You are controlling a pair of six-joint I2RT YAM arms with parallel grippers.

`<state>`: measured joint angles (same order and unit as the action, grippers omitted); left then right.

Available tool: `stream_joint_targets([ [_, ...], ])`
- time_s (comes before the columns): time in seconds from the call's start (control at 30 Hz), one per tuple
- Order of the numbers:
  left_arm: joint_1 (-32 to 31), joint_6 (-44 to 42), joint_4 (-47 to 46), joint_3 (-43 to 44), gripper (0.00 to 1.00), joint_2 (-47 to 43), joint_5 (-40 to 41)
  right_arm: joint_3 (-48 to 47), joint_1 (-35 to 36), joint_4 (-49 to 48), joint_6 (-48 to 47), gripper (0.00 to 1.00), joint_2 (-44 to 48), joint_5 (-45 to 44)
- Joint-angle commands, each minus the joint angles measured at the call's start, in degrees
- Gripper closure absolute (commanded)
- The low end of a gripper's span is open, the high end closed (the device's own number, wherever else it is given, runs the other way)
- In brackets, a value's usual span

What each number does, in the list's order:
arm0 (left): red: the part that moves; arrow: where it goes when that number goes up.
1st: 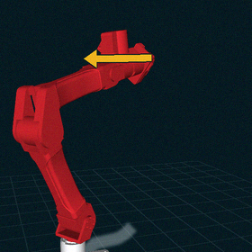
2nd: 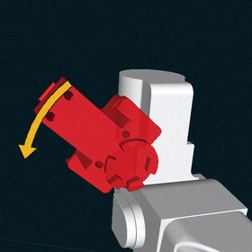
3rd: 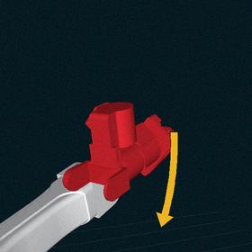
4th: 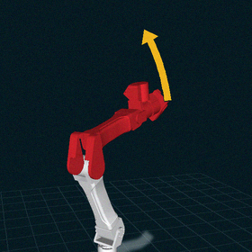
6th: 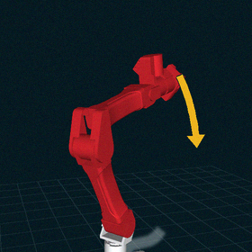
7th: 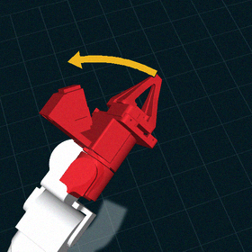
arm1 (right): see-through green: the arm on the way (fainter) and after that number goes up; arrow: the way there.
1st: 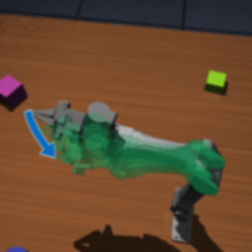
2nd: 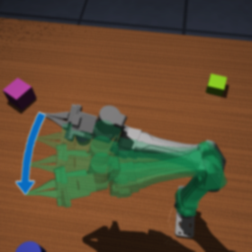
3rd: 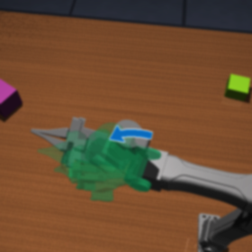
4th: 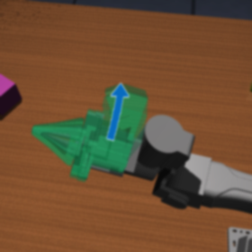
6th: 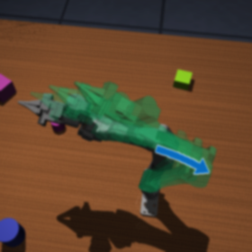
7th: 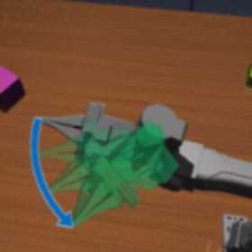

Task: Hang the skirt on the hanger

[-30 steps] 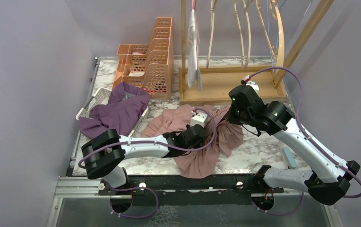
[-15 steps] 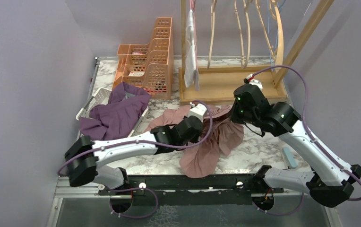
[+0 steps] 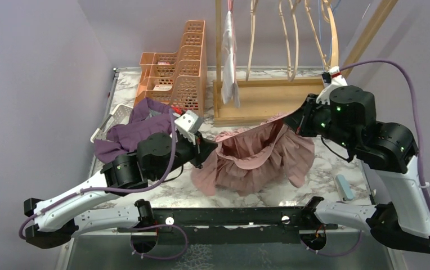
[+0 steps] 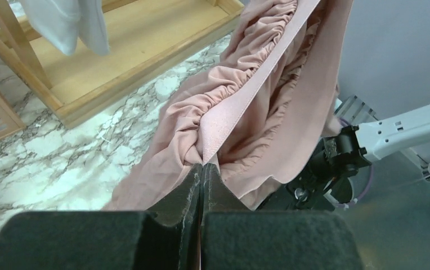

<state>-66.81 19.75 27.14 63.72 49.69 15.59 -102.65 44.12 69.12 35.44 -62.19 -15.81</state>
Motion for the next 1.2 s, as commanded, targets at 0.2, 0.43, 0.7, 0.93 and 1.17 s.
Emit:
stream_joint_targets([
  [0.2,8.4,15.9,-2.6,-19.8,0.61,6.0,5.2,30.1,-0.7,-10.4,6.1,0.99,-6.8,0.2],
  [0.43,15.3,19.2,-4.3,-20.0,0.40,10.1,-14.5,41.6,-1.4,-18.4,8.3,0.99,-9.4,-0.4],
  [0.7,15.5,28.5,0.6,-17.9,0.32,8.3,-17.8,43.9,-2.3,-20.8,9.7,0.99,-7.4,-1.5],
  [0.93,17.9,35.2,1.7,-15.9,0.30,18.0,-23.1,46.0,-2.3,-25.0,7.1,0.99,-0.5,-0.9],
  [1.17,19.3,35.7,1.6,-14.4,0.45,24.4,-26.8,48.4,-2.3,-28.5,5.3,0.99,6.0,-1.3],
])
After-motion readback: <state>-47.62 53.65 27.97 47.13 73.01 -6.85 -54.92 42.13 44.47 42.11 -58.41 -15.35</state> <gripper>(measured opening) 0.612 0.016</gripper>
